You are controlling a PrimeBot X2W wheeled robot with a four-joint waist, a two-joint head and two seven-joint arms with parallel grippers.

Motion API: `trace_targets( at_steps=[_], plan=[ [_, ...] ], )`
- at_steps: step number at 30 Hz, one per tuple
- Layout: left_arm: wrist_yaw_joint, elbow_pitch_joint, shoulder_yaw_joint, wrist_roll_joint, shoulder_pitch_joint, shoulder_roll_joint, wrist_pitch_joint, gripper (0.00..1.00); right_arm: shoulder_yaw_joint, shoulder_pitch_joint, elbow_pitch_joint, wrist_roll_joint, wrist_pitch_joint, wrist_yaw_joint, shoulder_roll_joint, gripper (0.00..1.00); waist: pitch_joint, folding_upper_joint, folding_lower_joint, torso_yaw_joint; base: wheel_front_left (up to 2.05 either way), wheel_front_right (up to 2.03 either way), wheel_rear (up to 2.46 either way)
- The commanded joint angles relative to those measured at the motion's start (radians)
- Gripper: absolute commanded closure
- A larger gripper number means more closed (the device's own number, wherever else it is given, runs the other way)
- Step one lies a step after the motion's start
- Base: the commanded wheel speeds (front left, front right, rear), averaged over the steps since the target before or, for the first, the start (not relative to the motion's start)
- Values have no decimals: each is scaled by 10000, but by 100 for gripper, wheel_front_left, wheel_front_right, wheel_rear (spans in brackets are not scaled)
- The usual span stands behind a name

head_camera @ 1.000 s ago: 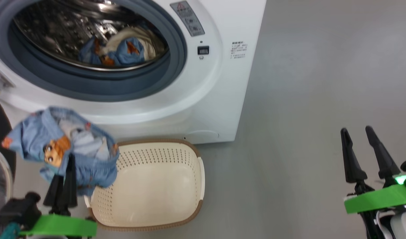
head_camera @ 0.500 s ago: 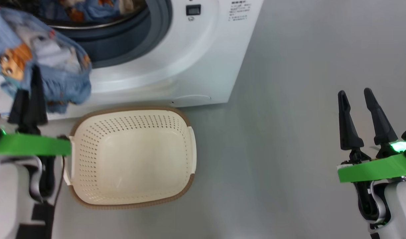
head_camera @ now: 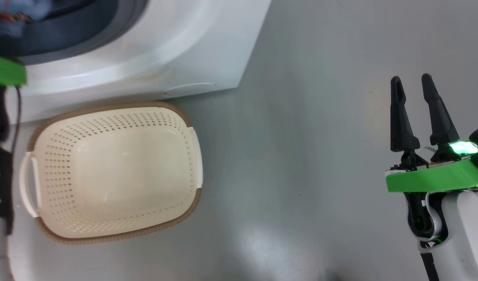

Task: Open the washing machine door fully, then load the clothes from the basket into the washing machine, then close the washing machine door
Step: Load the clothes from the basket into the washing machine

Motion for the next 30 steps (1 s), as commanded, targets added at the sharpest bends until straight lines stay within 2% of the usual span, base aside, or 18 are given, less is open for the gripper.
trace_targets(
  at_steps=[1,9,10,11,14,19,30],
  plan=[
    [4,-101,194,97,-352,595,-61,100,245,-86,-274,-29,-49,56,8,0,460,-1,0,-450,0,0,0],
    [4,605,399,867,-2043,1133,-61,100,454,-492,-351,24,-49,56,314,0,1017,-1,0,-1071,0,0,0],
    [4,776,399,893,-2210,1218,-61,10,502,-511,-358,34,-49,56,373,0,1079,-1,0,-1227,0,0,0],
    [4,957,377,890,-2247,1294,-61,0,520,-508,-342,39,-49,56,396,0,1092,-1,0,-1296,0,0,0],
    [4,1462,512,965,-2397,1527,-61,0,523,-500,-315,56,-49,56,451,0,1104,-1,0,-1478,0,0,0],
    [4,1722,612,1019,-2487,1590,-61,0,445,-417,-327,48,-49,56,488,0,1083,-1,0,-1516,0,0,0],
    [4,1660,810,937,-1912,1207,-61,0,597,-488,-232,3,-49,56,455,0,707,-1,0,-1225,0,0,0]
  ],
)
